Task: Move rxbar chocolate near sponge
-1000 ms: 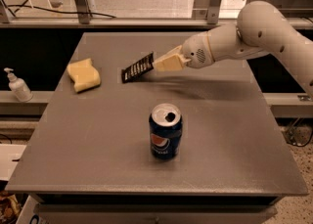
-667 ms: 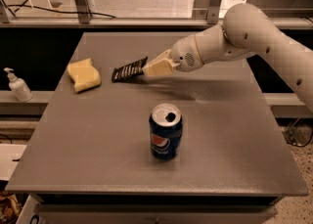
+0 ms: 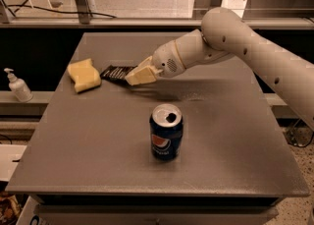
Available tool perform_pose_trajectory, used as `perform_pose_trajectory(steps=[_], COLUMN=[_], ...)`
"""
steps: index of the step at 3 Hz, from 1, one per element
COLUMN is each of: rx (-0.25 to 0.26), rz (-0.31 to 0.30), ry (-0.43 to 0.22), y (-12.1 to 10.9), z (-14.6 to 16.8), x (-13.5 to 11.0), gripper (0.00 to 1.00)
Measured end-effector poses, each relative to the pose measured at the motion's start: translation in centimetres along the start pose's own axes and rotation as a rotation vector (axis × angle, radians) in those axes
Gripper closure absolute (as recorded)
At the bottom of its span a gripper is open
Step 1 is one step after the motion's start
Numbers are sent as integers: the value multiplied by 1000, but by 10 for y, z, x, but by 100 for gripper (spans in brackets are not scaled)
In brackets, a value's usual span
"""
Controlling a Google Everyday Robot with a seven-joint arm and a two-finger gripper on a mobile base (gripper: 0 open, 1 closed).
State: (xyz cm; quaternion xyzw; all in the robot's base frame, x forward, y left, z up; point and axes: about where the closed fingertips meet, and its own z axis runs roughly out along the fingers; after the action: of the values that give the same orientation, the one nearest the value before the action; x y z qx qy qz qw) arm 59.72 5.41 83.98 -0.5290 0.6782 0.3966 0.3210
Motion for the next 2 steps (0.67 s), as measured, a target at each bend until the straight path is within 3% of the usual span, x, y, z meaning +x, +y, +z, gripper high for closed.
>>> perform_pose_trajectory(steps=[2], rx=[-87], rz=[7], ry=[15], y=[22], z=[30], x=[3], gripper=[100])
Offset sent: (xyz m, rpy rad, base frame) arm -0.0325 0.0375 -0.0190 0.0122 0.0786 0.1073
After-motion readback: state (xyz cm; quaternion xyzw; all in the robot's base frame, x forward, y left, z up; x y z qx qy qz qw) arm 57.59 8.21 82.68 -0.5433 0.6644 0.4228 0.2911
